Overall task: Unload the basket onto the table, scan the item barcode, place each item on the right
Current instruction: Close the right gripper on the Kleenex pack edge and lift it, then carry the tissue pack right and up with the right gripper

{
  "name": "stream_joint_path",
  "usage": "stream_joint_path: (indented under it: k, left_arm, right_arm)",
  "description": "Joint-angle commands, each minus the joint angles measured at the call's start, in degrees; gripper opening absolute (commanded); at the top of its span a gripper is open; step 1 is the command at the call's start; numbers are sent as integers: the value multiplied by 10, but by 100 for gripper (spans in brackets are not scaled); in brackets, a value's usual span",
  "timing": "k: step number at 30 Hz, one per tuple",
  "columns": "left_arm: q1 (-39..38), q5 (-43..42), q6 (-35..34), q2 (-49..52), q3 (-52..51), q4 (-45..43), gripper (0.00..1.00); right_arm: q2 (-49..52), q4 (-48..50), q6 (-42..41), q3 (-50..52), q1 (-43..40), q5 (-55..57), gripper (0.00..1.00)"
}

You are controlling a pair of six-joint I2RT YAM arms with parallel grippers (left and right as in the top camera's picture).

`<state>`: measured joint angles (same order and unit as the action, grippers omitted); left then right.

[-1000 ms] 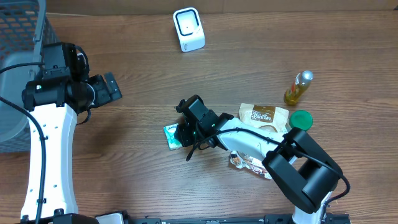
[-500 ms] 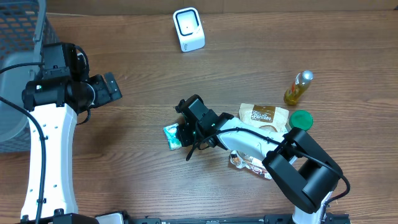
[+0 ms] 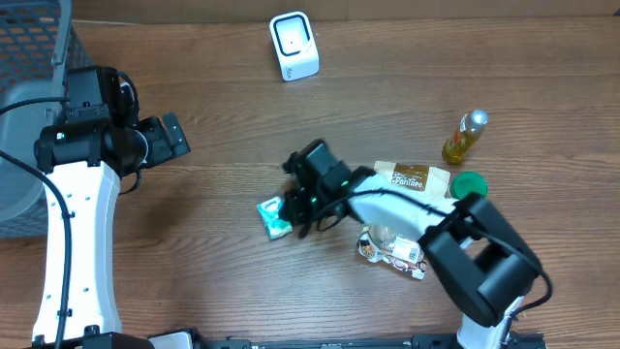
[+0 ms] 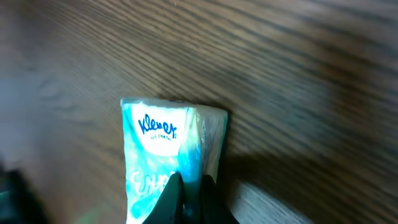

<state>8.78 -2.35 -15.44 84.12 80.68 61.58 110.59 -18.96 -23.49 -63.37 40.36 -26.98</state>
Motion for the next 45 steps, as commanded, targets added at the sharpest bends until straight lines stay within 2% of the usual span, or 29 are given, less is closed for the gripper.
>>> stream_joint_path:
  k: [1, 7, 10, 19, 24, 32, 39, 45]
  left_arm:
    - [2, -5, -4, -5, 8, -1, 99]
    - [2, -5, -4, -5, 8, -1, 99]
    - [2, -5, -4, -5, 8, -1, 99]
    - [2, -5, -4, -5, 8, -1, 100]
    - [2, -5, -4, -5, 8, -1, 100]
    - [2, -5, -4, -5, 8, -1, 100]
    - [2, -5, -4, -5, 8, -1, 100]
    - [2, -5, -4, -5, 8, -1, 100]
  right_arm:
    - [-54, 3, 41, 3, -53, -187, 4]
    - [-67, -3, 140, 3, -125, -514, 4]
    - [-67, -16, 185, 3, -148, -630, 4]
    - [-80, -119, 268, 3, -183, -630, 4]
    - [-135, -237, 351, 3, -207, -630, 4]
    - [-259, -375, 419, 3, -266, -630, 4]
    - [-342, -403, 417, 3, -270, -630, 4]
    - [-370, -408, 409, 3, -270, -630, 4]
